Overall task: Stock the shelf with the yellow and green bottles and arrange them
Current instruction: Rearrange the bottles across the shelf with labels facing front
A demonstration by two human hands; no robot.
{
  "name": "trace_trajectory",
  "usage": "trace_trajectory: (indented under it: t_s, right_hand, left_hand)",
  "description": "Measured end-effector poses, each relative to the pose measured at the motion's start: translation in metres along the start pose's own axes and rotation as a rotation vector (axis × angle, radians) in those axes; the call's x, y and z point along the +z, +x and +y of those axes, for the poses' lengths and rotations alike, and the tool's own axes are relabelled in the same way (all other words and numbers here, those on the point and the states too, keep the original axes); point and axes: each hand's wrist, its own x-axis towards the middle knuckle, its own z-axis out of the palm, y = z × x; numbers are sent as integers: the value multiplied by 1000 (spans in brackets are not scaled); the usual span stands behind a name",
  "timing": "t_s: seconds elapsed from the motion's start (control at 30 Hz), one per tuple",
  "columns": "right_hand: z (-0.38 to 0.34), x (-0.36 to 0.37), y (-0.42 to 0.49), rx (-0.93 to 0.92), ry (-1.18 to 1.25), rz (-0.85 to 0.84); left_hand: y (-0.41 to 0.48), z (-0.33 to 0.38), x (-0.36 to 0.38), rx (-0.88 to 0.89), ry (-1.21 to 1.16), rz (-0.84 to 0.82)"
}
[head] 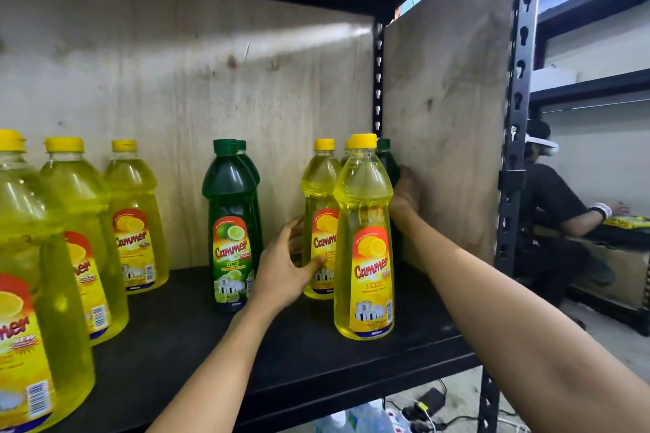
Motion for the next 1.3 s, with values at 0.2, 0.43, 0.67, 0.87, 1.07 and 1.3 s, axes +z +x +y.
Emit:
trace_trajectory:
  t_s: [0.2,0.43,0.67,0.87,1.07,1.3]
  right_hand:
    - [-11,-17,-21,-6,17,76]
    - [-17,-60,-75,-138,-41,139]
    - [-41,-90,-125,-99,-137,300]
    - [-49,-110,-160,-128,-161,356]
    - [-62,-124,-191,-153,-148,406]
    - [-89,-131,-230,-203,-126,324]
  left_hand:
    - [-6,-2,0,33,63,1]
    - [-20,4,-3,-6,43,-22]
    - [-48,21,-11,-162,-132,59]
    - [-90,68,-28,-64,-193,304]
    - [-121,125,-19,87,-226,135]
    - [-138,140,5,-57,-108,-155]
